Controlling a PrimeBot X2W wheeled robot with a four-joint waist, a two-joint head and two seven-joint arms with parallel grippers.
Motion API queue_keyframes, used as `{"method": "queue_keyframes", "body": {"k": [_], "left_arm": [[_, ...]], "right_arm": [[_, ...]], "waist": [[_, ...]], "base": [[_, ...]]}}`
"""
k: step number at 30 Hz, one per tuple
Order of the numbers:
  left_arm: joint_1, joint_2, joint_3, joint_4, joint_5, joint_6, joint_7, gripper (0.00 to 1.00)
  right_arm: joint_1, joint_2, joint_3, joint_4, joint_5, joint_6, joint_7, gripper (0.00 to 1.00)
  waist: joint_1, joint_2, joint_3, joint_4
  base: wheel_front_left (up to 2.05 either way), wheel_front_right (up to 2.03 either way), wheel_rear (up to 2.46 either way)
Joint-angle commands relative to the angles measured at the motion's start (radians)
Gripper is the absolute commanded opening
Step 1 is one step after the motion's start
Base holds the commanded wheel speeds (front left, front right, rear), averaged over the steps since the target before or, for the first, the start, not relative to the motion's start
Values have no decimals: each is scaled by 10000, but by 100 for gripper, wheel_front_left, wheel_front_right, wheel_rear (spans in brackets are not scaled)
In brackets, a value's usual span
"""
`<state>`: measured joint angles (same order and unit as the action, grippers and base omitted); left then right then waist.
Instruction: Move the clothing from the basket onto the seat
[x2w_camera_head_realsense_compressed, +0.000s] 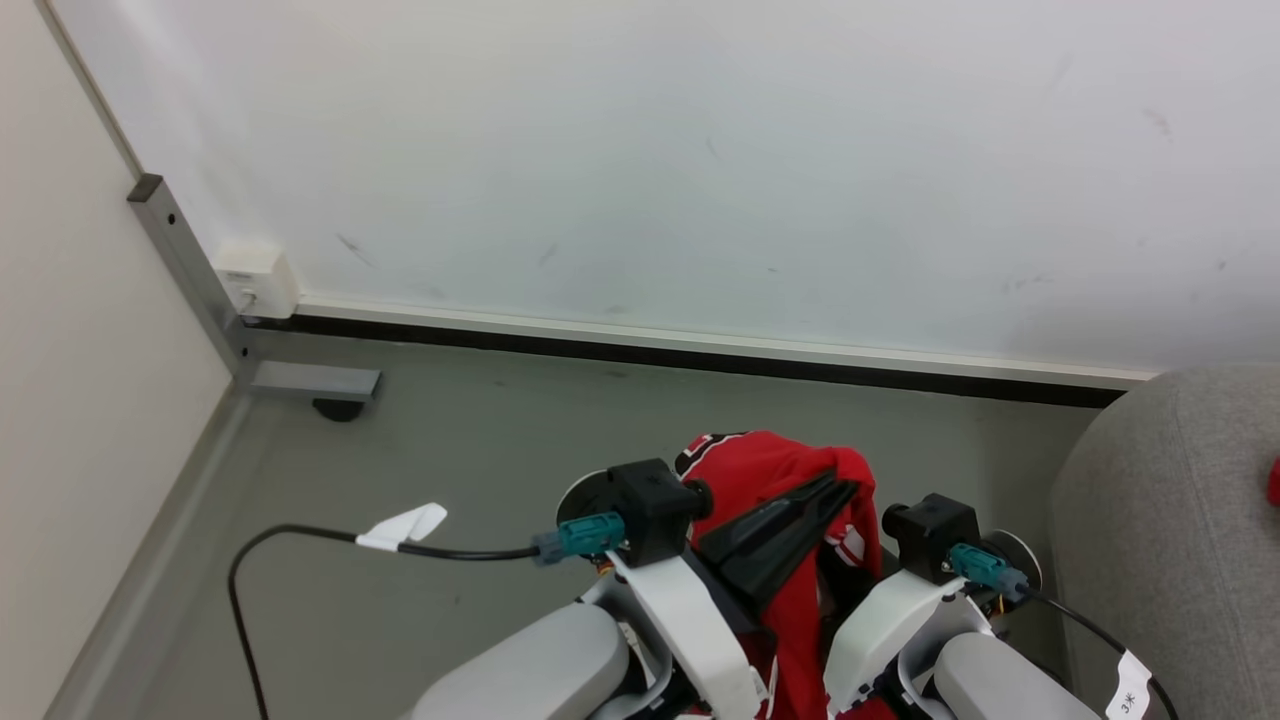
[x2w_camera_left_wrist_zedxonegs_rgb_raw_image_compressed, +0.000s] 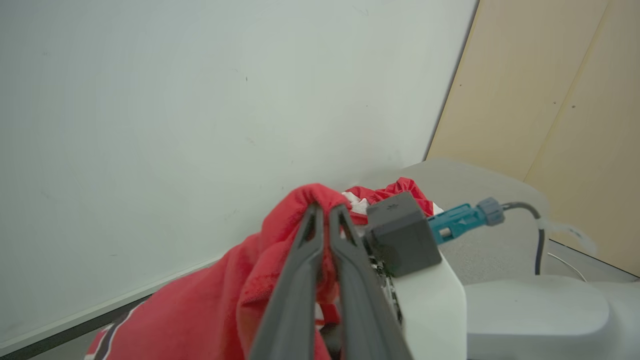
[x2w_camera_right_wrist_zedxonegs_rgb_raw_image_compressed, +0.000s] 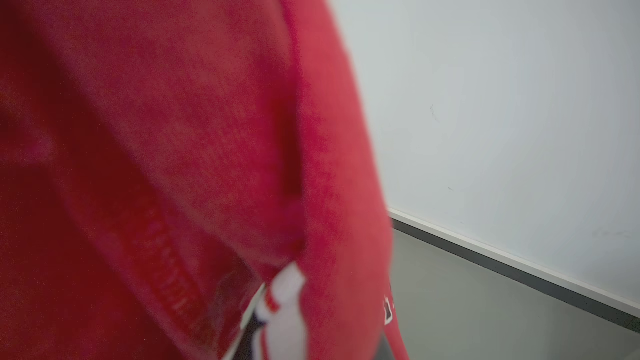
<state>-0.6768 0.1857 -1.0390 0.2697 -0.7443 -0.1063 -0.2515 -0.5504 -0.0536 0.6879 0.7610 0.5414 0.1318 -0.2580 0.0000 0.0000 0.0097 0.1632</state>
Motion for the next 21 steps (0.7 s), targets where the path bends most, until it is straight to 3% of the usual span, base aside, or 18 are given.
{"method": "queue_keyframes", "body": {"k": [1, 12, 13, 14, 21], "left_arm": [[0, 64, 35, 16, -21, -15, -36, 0], [156, 141, 90, 94, -48, 109, -49, 0], [187, 145, 88, 91, -57, 118, -51, 46], [216, 163, 89, 87, -64, 119, -53, 100], [582, 383, 58, -405, 96, 44, -116, 100]], "right_arm": [[-135, 7, -29, -61, 30, -23, -74, 0], [202, -132, -741, -711, -282, -23, -77, 0], [232, -156, -839, -771, -290, -23, -77, 0], [249, -189, -963, -816, -333, -23, -71, 0], [543, -444, -2035, -1403, -712, -23, -59, 0]], "waist": [[0, 0, -5, -22], [0, 0, -70, -226], [0, 0, -67, -253], [0, 0, -56, -291], [0, 0, -30, -933]], "base": [[0, 0, 0], [0, 0, 0], [0, 0, 0], [0, 0, 0], [0, 0, 0]]}}
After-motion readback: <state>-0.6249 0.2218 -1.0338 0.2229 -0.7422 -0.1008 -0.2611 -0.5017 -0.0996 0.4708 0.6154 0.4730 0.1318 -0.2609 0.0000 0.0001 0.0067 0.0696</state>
